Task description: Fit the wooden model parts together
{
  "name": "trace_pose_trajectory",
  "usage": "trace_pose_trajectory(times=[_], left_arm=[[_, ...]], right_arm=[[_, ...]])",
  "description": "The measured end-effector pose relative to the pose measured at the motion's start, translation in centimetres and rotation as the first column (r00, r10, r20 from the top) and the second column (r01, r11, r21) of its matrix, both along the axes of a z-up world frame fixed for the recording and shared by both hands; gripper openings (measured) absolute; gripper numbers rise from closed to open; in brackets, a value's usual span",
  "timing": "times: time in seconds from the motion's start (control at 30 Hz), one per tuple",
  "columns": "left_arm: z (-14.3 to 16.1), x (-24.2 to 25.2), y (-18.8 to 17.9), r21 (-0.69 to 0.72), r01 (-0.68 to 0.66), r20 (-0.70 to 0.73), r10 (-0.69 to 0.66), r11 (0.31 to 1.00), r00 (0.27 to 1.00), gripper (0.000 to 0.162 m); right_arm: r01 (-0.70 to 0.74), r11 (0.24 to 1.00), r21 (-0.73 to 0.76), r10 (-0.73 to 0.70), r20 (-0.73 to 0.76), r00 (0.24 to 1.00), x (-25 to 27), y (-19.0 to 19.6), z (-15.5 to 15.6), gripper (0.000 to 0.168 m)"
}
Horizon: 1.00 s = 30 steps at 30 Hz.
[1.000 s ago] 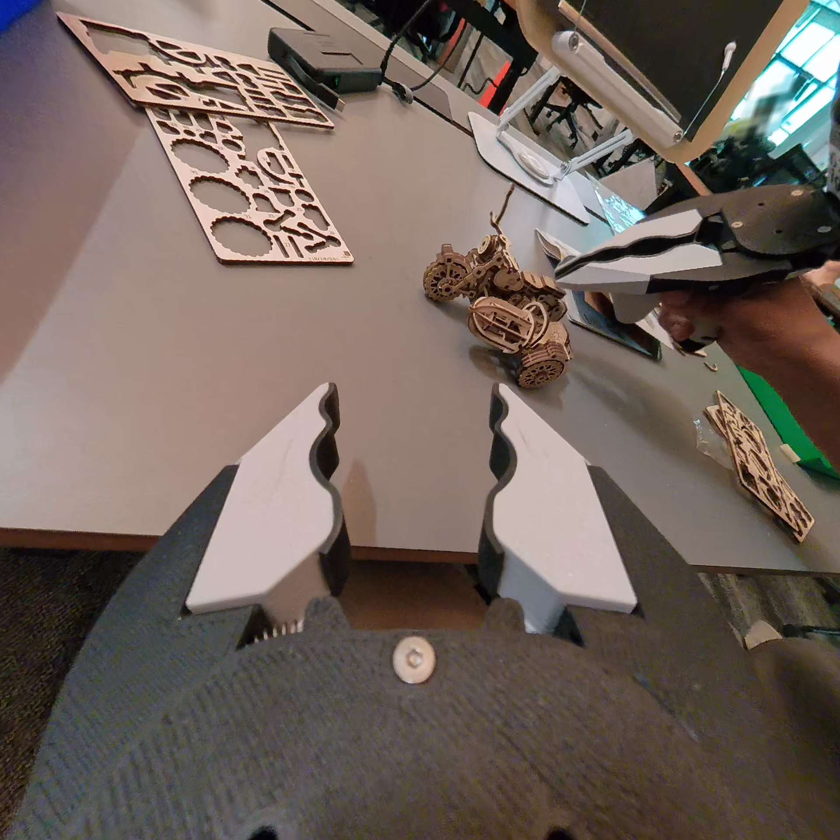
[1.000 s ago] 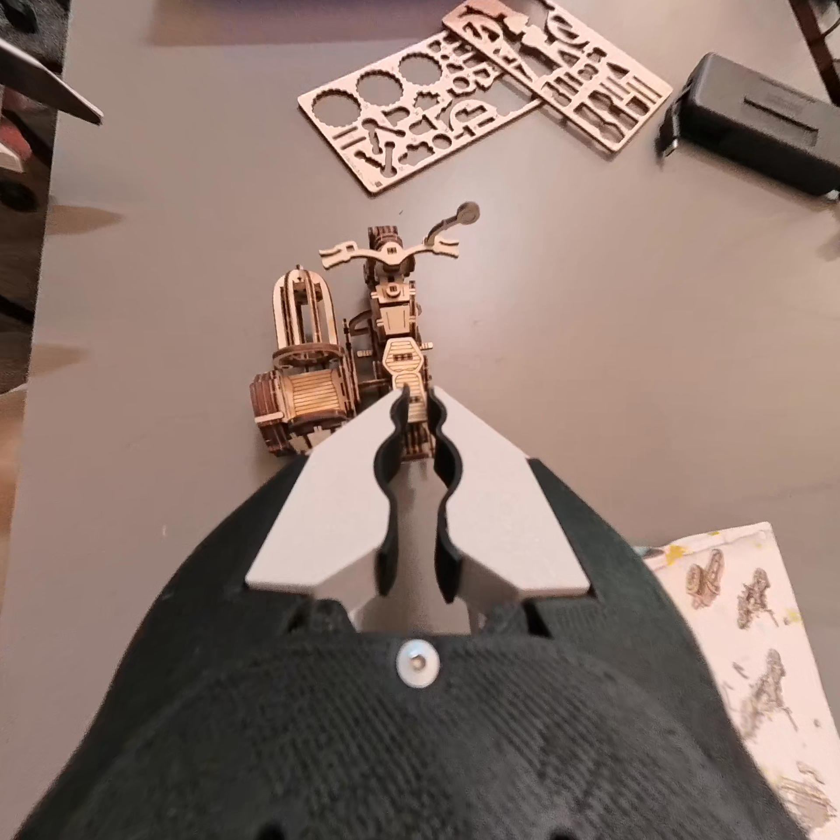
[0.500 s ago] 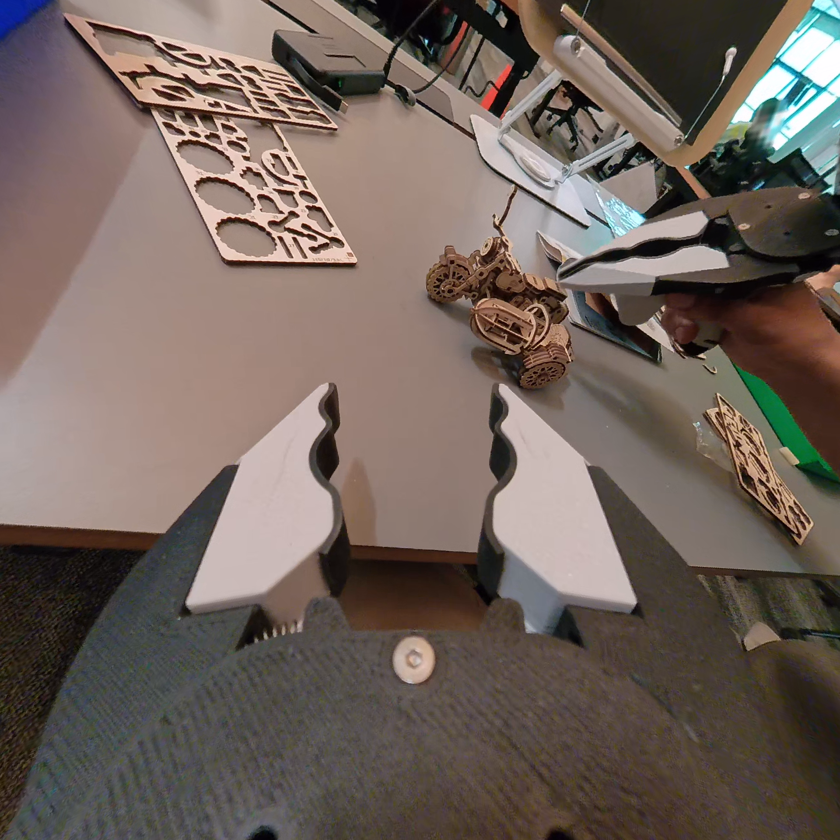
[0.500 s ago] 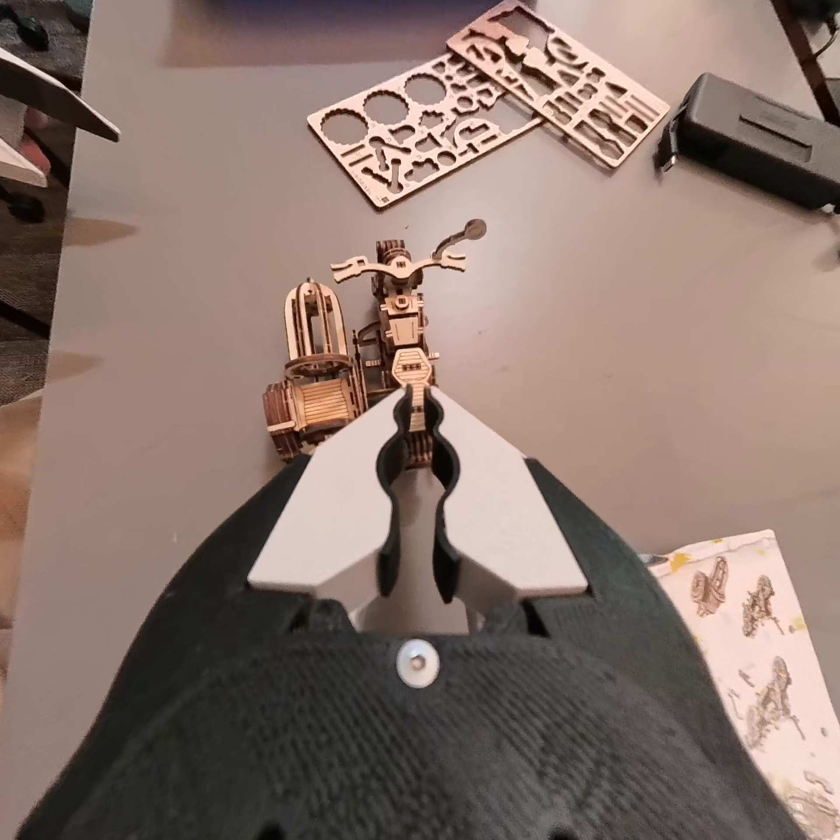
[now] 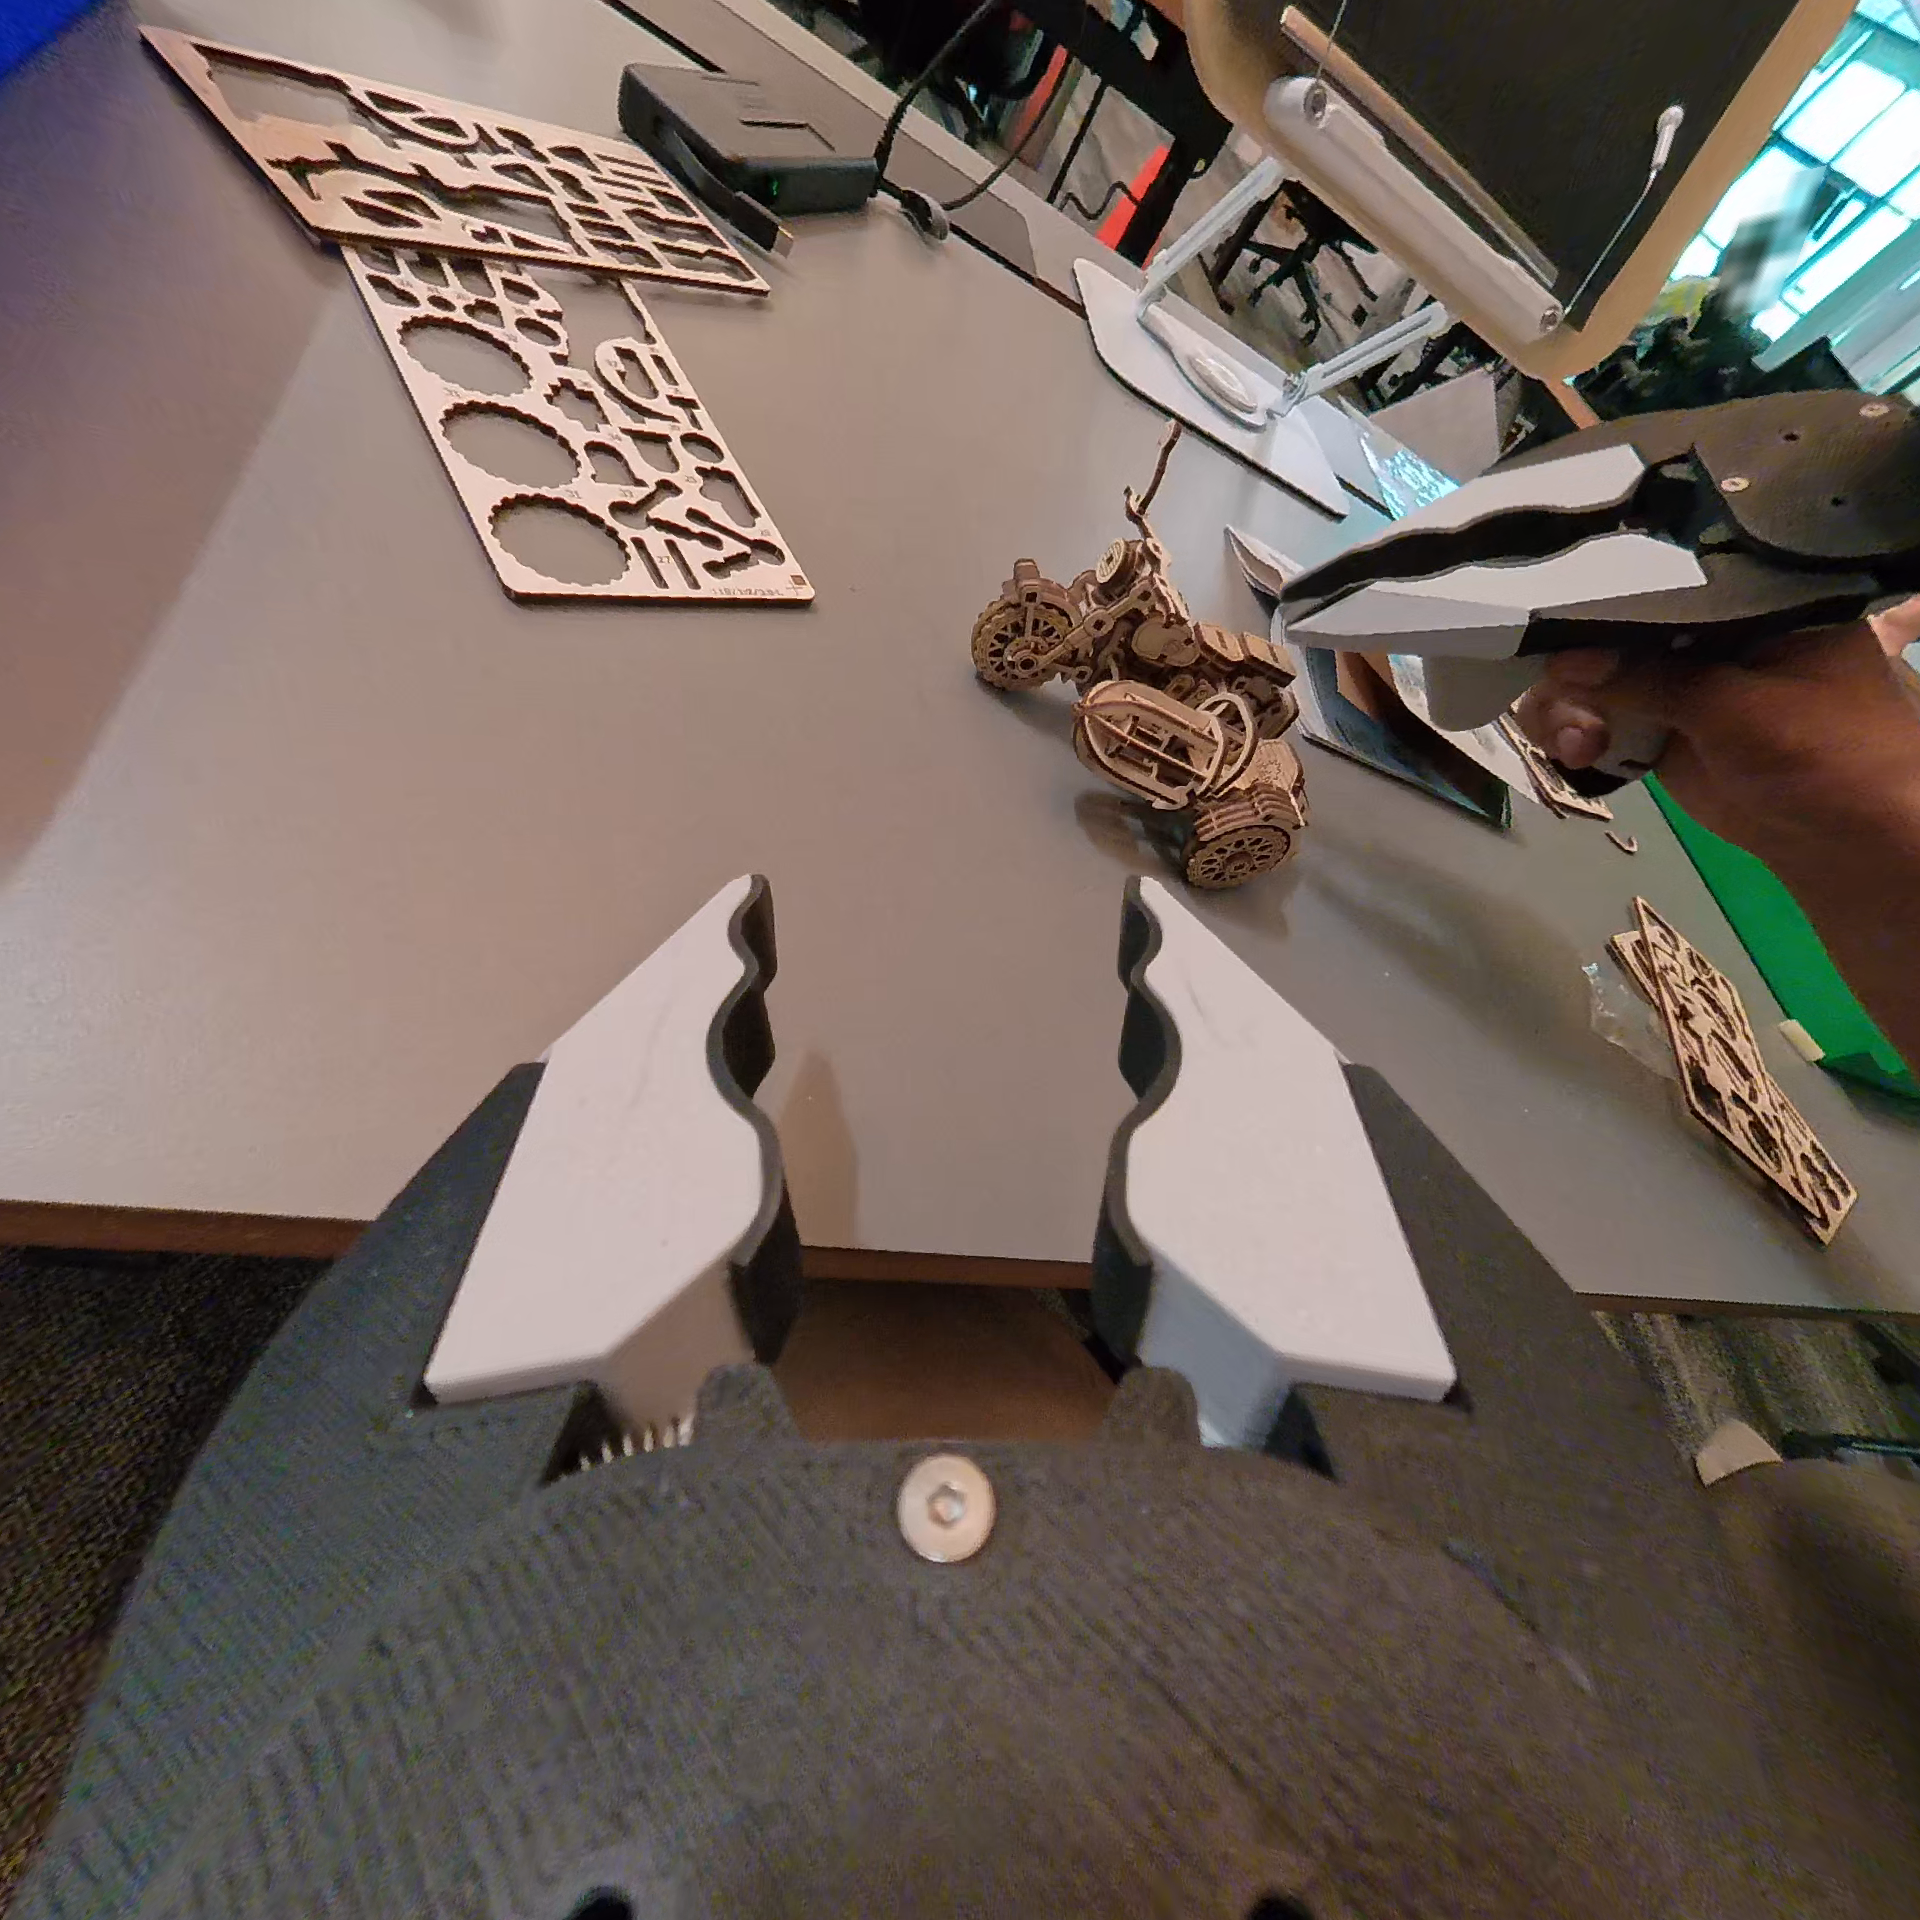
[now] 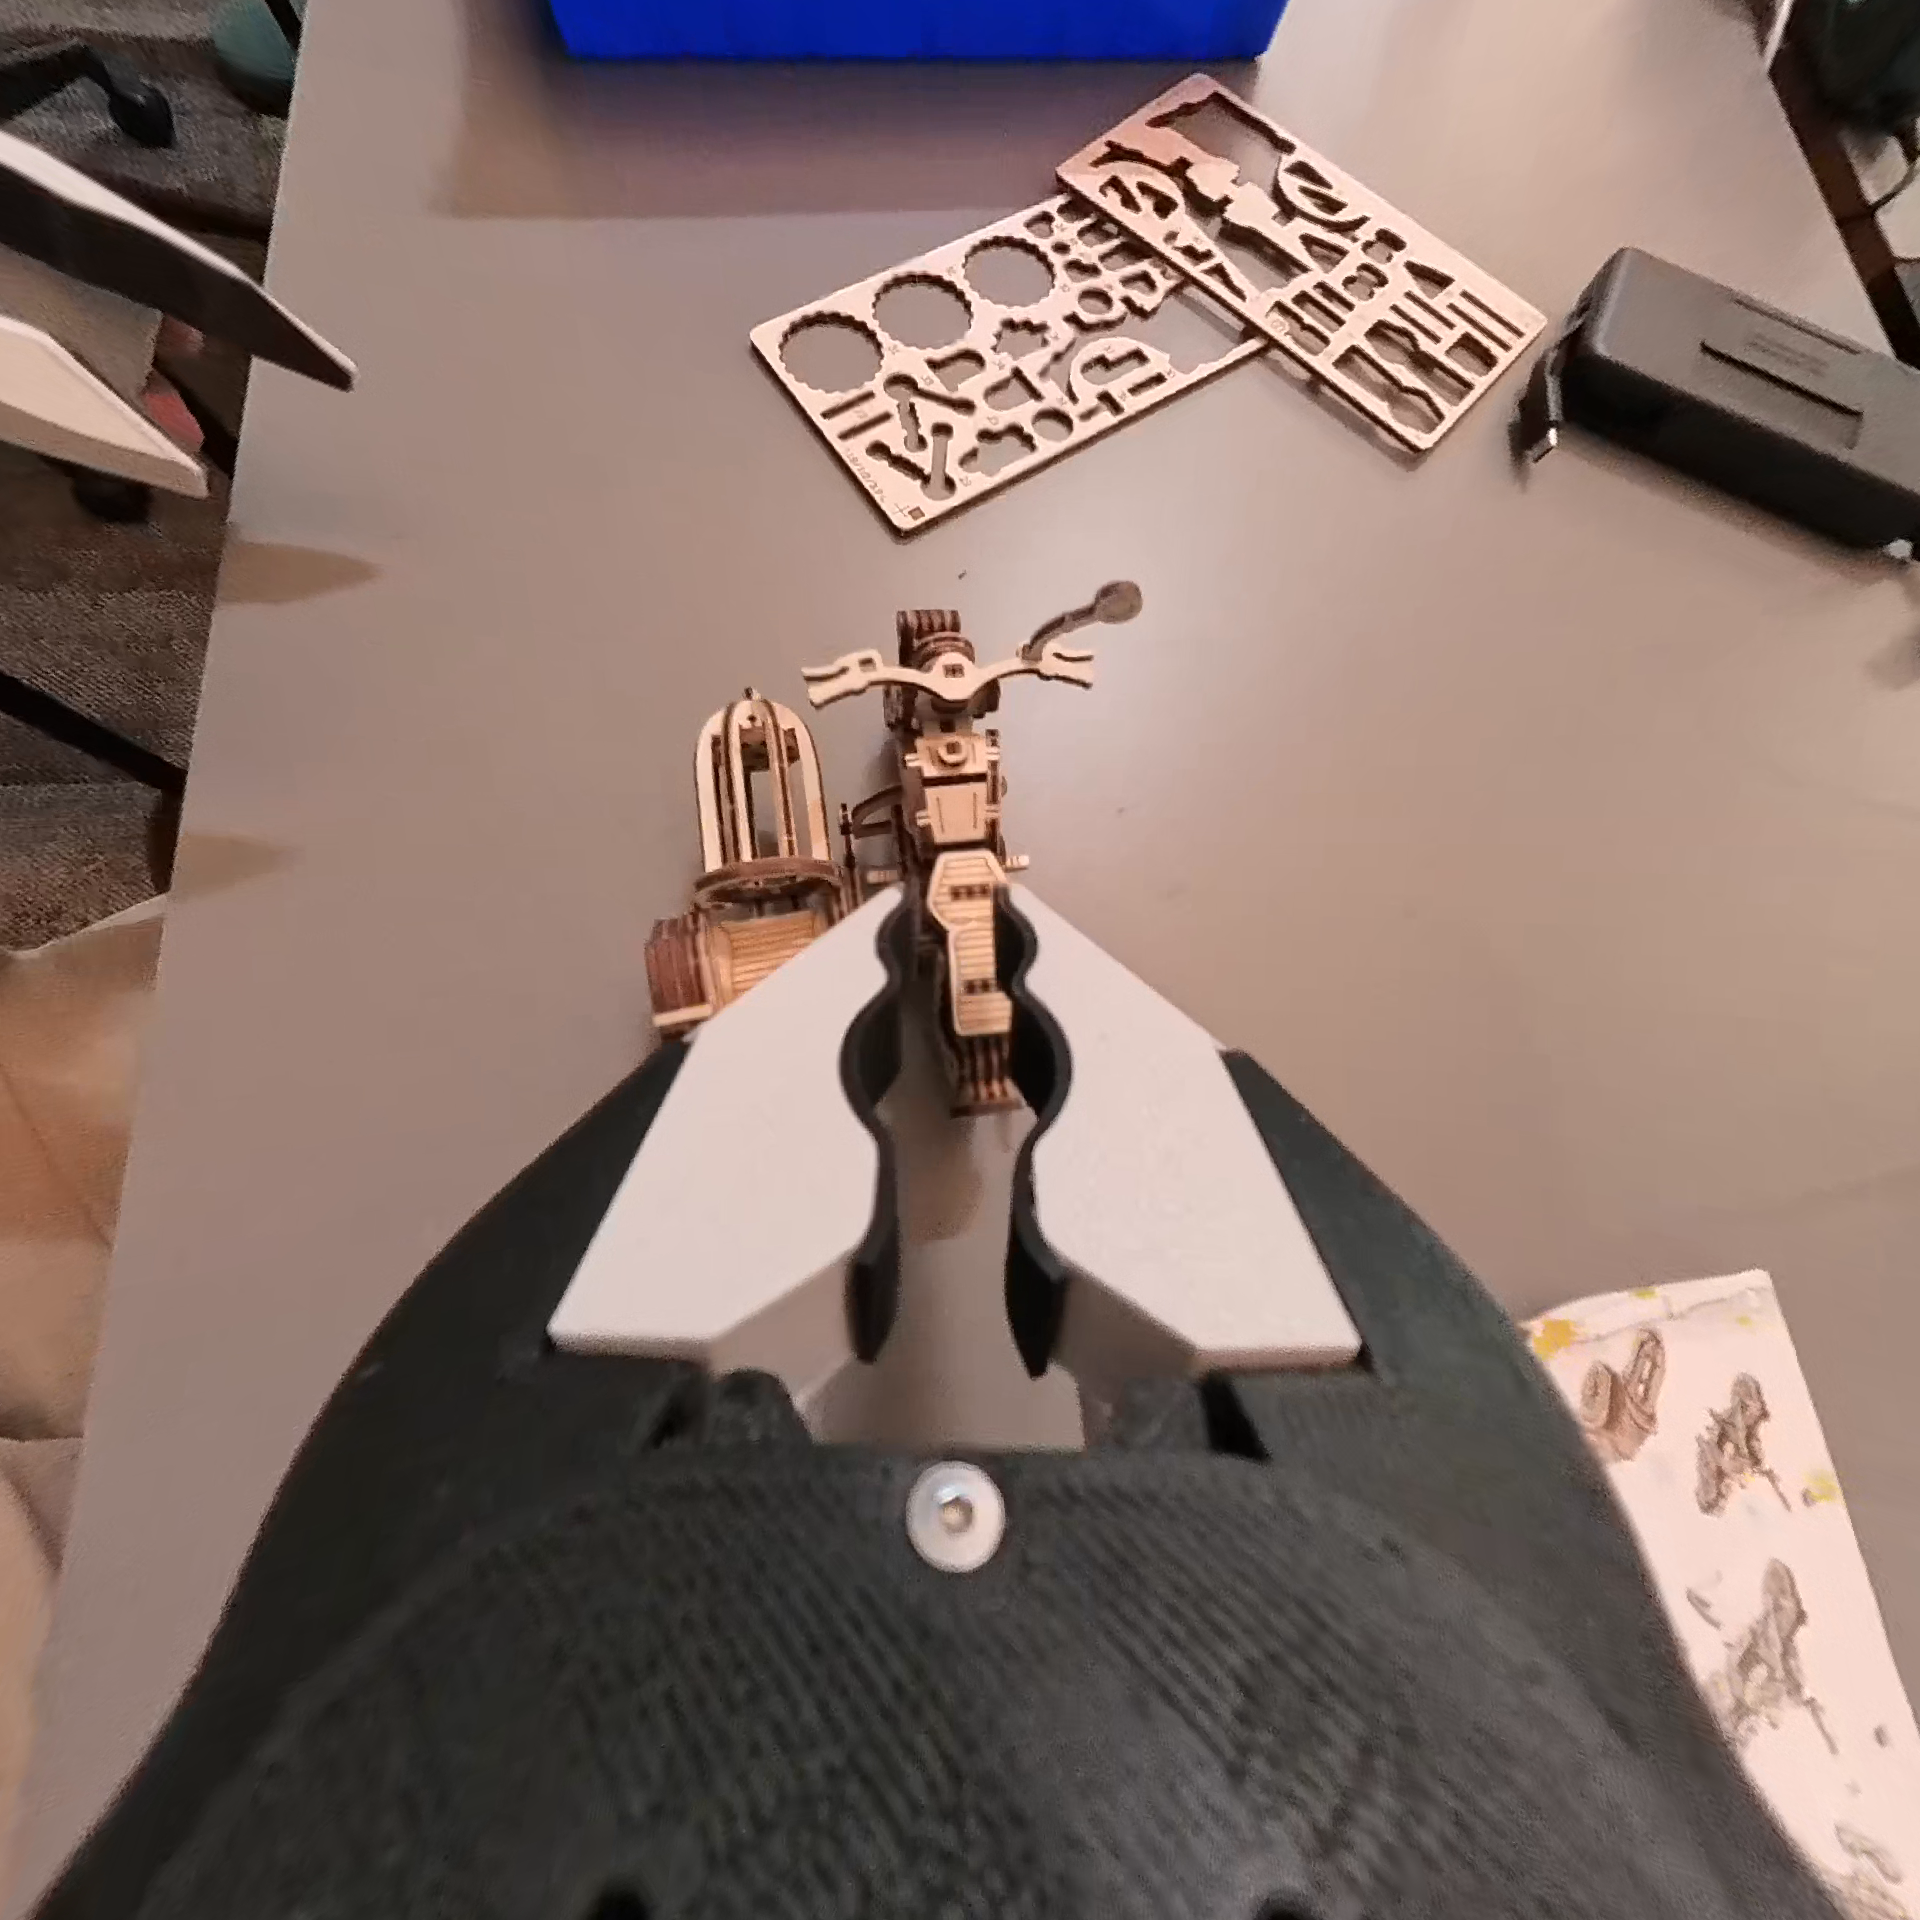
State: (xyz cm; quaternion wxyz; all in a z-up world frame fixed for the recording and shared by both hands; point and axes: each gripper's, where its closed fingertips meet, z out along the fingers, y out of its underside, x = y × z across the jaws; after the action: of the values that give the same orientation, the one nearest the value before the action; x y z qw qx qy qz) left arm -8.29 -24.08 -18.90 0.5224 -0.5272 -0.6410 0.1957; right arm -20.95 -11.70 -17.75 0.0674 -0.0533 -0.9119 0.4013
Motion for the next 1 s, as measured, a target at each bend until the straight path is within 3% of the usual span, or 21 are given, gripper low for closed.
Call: trace_pose_trajectory(times=[0.47,0.6,0.77,1.0], left_arm=[[0.0,0.0,0.1,0.001,0.003,0.001,-0.003,1.0,1.0,0.066],[0.0,0.0,0.0,0.006,0.001,0.0,-0.001,1.0,1.0,0.066],[0.0,-0.1,0.3,0.012,0.01,0.0,-0.01,1.0,1.0,0.066],[0.0,0.0,0.0,0.006,0.003,0.0,-0.003,1.0,1.0,0.066]], right_arm=[[-0.01,0.998,0.064,0.007,0.035,0.999,-0.5,-2.2,-1.8,0.031],[-0.006,1.0,0.005,0.006,0.009,1.0,-0.8,-2.3,0.1,0.03],[0.033,0.997,-0.068,-0.035,-0.033,0.999,-2.2,-3.0,2.2,0.017],[0.067,0.99,-0.128,-0.061,0.054,0.997,-3.2,-4.8,2.6,0.021]])
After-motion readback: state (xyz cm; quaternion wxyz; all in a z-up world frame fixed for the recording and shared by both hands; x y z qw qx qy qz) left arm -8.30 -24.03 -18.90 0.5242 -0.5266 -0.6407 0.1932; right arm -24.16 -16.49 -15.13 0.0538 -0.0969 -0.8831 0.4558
